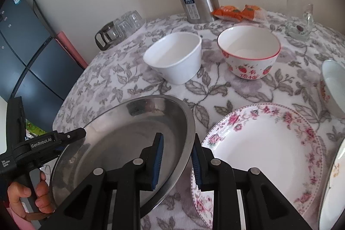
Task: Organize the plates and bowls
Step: 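Lift the steel tray off the table with both tools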
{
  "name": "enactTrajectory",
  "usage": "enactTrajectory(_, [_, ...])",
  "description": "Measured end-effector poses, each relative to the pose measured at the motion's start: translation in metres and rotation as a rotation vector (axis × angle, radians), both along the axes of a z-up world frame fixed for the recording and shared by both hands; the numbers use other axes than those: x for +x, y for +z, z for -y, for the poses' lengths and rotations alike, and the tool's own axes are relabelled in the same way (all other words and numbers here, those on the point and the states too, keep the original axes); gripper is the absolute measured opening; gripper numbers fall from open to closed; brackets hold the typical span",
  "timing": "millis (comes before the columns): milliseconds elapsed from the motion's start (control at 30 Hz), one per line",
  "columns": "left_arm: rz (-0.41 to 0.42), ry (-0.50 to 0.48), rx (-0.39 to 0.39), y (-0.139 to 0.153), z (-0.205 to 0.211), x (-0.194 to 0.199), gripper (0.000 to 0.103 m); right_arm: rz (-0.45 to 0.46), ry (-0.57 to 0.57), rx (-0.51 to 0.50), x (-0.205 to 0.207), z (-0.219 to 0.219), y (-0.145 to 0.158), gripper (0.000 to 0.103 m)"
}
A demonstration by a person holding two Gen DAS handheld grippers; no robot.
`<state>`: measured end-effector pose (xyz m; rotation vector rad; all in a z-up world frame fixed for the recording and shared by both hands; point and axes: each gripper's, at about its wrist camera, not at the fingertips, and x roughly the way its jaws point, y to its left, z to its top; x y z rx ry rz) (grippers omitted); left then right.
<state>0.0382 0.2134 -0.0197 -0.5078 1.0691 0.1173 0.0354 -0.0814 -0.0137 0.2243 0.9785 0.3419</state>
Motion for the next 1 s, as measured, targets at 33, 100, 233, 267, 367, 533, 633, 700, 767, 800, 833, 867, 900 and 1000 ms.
enactTrajectory(33, [0.006,-0.003,0.003,0.003,0.002,-0.001,0.037,0.006,-0.003,0.005,-0.002,0.002,0.003,0.027])
enactTrajectory(100, [0.023,-0.012,0.009,0.013,0.007,-0.003,0.037,0.027,-0.009,0.012,-0.006,0.008,0.010,0.027])
enactTrajectory(233, [0.061,-0.032,0.008,0.033,0.019,-0.006,0.037,0.081,-0.030,0.024,-0.016,0.020,0.029,0.027])
enactTrajectory(267, [0.068,-0.038,0.008,0.036,0.022,-0.005,0.037,0.101,-0.041,0.031,-0.020,0.025,0.035,0.027])
enactTrajectory(367, [0.093,-0.072,-0.003,0.049,0.038,-0.004,0.037,0.150,-0.064,0.048,-0.029,0.041,0.051,0.027])
enactTrajectory(533, [0.126,-0.127,0.011,0.068,0.072,0.002,0.037,0.216,-0.122,0.020,-0.041,0.065,0.068,0.027])
enactTrajectory(633, [0.133,-0.155,-0.017,0.074,0.089,0.006,0.037,0.220,-0.159,0.041,-0.045,0.086,0.071,0.027])
enactTrajectory(700, [0.145,-0.176,-0.028,0.080,0.103,0.008,0.037,0.231,-0.185,0.057,-0.050,0.103,0.073,0.027])
enactTrajectory(767, [0.153,-0.195,-0.026,0.084,0.118,0.011,0.037,0.243,-0.210,0.063,-0.053,0.117,0.077,0.027])
enactTrajectory(800, [0.156,-0.210,-0.027,0.087,0.127,0.012,0.037,0.249,-0.222,0.065,-0.056,0.124,0.077,0.027])
enactTrajectory(833, [0.158,-0.217,-0.028,0.088,0.132,0.013,0.037,0.254,-0.236,0.068,-0.058,0.130,0.078,0.027])
enactTrajectory(867, [0.161,-0.229,-0.031,0.090,0.139,0.014,0.037,0.258,-0.249,0.073,-0.060,0.136,0.079,0.027])
enactTrajectory(900, [0.162,-0.241,-0.035,0.091,0.146,0.015,0.037,0.261,-0.266,0.082,-0.062,0.143,0.079,0.027])
enactTrajectory(1000, [0.163,-0.274,-0.049,0.093,0.166,0.019,0.037,0.270,-0.309,0.098,-0.068,0.164,0.080,0.027])
